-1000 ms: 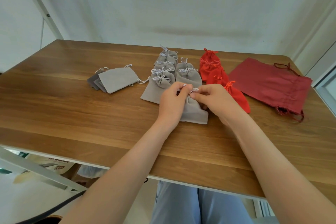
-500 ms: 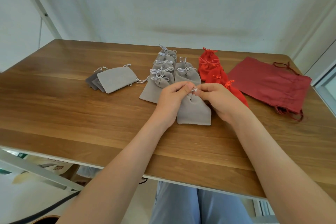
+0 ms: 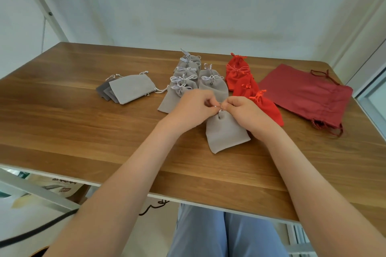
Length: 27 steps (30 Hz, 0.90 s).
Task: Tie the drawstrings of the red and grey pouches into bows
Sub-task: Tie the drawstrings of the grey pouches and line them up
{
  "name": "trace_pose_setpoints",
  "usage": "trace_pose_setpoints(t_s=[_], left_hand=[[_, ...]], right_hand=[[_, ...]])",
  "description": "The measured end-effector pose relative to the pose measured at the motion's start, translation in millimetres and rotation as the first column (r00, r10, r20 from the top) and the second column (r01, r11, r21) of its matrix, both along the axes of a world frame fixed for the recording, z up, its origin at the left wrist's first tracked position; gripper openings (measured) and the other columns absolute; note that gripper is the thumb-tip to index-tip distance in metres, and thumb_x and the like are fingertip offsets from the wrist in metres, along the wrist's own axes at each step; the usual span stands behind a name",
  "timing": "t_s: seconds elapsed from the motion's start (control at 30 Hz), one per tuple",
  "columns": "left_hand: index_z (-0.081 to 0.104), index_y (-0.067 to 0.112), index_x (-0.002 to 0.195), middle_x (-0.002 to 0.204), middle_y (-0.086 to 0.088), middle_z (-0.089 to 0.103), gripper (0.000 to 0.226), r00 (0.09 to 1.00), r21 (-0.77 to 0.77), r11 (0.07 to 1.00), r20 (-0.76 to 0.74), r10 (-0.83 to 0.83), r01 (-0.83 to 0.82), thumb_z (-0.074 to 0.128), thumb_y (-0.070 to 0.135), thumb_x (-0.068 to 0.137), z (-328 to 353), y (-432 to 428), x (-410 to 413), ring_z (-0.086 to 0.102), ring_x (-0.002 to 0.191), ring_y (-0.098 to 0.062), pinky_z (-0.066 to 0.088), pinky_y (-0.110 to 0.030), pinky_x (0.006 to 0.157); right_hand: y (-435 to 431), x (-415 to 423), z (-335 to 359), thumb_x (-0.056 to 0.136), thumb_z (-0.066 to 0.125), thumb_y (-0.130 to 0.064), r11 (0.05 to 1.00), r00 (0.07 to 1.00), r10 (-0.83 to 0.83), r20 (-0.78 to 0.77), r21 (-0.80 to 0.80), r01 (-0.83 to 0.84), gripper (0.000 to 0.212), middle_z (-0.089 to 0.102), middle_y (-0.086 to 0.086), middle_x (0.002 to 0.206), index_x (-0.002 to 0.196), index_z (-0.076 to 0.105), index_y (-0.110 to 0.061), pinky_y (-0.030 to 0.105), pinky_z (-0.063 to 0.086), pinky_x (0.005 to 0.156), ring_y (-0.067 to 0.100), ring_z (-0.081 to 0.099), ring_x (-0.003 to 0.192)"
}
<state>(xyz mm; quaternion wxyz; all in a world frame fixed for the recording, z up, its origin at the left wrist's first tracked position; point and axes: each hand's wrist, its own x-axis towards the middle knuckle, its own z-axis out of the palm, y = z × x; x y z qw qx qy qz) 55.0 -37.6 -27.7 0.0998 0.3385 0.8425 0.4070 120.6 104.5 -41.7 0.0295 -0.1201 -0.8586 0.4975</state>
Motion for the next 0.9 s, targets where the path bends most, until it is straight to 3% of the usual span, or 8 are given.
trace_pose_setpoints(t_s=[0.13, 0.23, 0.37, 0.47, 0.53, 0.63, 0.73, 0.9], left_hand=[[0.061, 0.012, 0.084, 0.091, -0.009, 0.066, 0.005, 0.961, -0.248, 0.967, -0.275, -0.015, -0.056, 0.057, 0.009, 0.086, 10.4, 10.5, 5.9, 0.057, 0.093, -0.024, 0.044, -0.035, 0.084], [0.058, 0.007, 0.096, 0.097, -0.009, 0.064, 0.011, 0.889, -0.312, 0.933, -0.457, 0.018, -0.179, 0.052, 0.013, 0.089, -0.4, 19.0, 8.7, 0.055, 0.098, -0.027, 0.034, -0.033, 0.085], [0.053, 0.007, 0.075, 0.067, -0.009, 0.056, 0.009, 0.691, -0.07, 0.969, -0.713, 0.118, -0.237, 0.06, 0.001, 0.077, -26.8, 17.9, 15.7, 0.053, 0.065, -0.029, 0.025, -0.031, 0.065], [0.05, 0.009, 0.069, 0.062, -0.006, 0.049, 0.012, 0.634, 0.129, 0.982, -0.751, 0.187, -0.137, 0.048, 0.006, 0.079, -44.3, 13.9, 15.4, 0.047, 0.06, -0.023, 0.025, -0.028, 0.062], [0.052, 0.008, 0.071, 0.065, -0.007, 0.051, 0.013, 0.628, 0.187, 0.978, -0.75, 0.206, -0.097, 0.045, 0.007, 0.083, -46.3, 13.9, 14.1, 0.042, 0.067, -0.018, 0.026, -0.027, 0.065], [0.053, 0.007, 0.071, 0.065, -0.008, 0.051, 0.015, 0.616, 0.236, 0.969, -0.754, 0.228, -0.07, 0.046, 0.006, 0.085, -44.1, 15.5, 15.2, 0.035, 0.071, -0.014, 0.027, -0.027, 0.065], [0.052, 0.007, 0.07, 0.065, -0.008, 0.05, 0.016, 0.605, 0.269, 0.962, -0.76, 0.237, -0.038, 0.049, 0.004, 0.085, -43.3, 13.9, 15.3, 0.036, 0.071, -0.015, 0.028, -0.027, 0.065], [0.058, 0.005, 0.073, 0.068, -0.008, 0.053, 0.015, 0.627, 0.258, 0.966, -0.748, 0.216, -0.025, 0.05, 0.004, 0.085, -43.2, 12.4, 16.6, 0.041, 0.074, -0.016, 0.032, -0.028, 0.068]], right_hand=[[-6.3, -2.7, -1.6, 0.098, 0.047, -0.013, 0.997, 0.998, -0.026, -0.049, 0.072, 0.029, 0.036, 0.041, -0.011, 0.062, 0.062, 0.044, -0.018, 0.015, 0.03, 0.052, 0.001, 0.037, 0.057], [-8.9, -3.3, -3.1, 0.097, 0.047, -0.01, 0.992, 0.995, -0.031, -0.098, 0.119, 0.043, 0.039, 0.044, -0.01, 0.063, 0.06, 0.042, -0.018, 0.011, 0.033, 0.053, 0.0, 0.039, 0.059], [-7.3, -2.4, -4.8, 0.095, 0.049, -0.009, 0.994, 0.987, -0.051, -0.152, 0.086, 0.065, 0.038, 0.046, -0.006, 0.062, 0.059, 0.044, -0.018, 0.016, 0.031, 0.053, 0.003, 0.039, 0.059], [-7.1, -0.2, -6.3, 0.095, 0.047, -0.009, 0.995, 0.98, -0.095, -0.174, -0.012, 0.095, 0.031, 0.049, -0.005, 0.066, 0.066, 0.05, -0.017, 0.02, 0.032, 0.059, 0.005, 0.042, 0.063], [-7.1, 0.9, -5.9, 0.097, 0.044, -0.009, 0.991, 0.983, -0.102, -0.15, -0.102, 0.087, 0.02, 0.057, -0.002, 0.076, 0.085, 0.059, -0.013, 0.021, 0.039, 0.066, 0.007, 0.051, 0.069], [-3.9, 3.2, -2.2, 0.1, 0.04, -0.008, 0.981, 0.994, 0.005, -0.113, -0.195, -0.027, 0.027, 0.068, 0.003, 0.092, 0.108, 0.065, -0.009, 0.018, 0.047, 0.07, 0.005, 0.063, 0.081], [1.5, 4.8, 0.5, 0.1, 0.042, -0.011, 0.962, 0.994, 0.084, -0.068, -0.254, -0.098, 0.027, 0.058, -0.006, 0.068, 0.109, 0.067, -0.01, 0.013, 0.033, 0.049, 0.0, 0.047, 0.052], [7.8, 3.4, -0.4, 0.096, 0.052, -0.01, 0.937, 0.997, 0.02, -0.076, -0.347, -0.045, 0.014, 0.047, -0.001, 0.06, 0.088, 0.063, -0.007, 0.023, 0.023, 0.048, 0.009, 0.033, 0.049]])
